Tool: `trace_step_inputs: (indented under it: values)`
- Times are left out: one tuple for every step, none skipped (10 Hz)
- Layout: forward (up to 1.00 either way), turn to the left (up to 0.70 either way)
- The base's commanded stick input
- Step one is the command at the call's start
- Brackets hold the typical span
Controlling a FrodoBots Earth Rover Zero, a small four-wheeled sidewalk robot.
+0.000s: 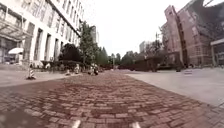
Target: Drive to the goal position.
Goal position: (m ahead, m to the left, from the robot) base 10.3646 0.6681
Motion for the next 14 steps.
trace_step_inputs:
  values:
    - [0.45,0.00]
    - [0.45,0.00]
    - [0.45,0.00]
    - [0.45,0.00]
    - [0.45,0.00]
    - [0.45,0.00]
    - [0.45,0.00]
    - [0.45,0.00]
    - [0.45,0.00]
    - [0.45,0.00]
    - [0.45,0.00]
    - [0.45,0.00]
    - [0.45,0.00]
    - [0.45,0.00]
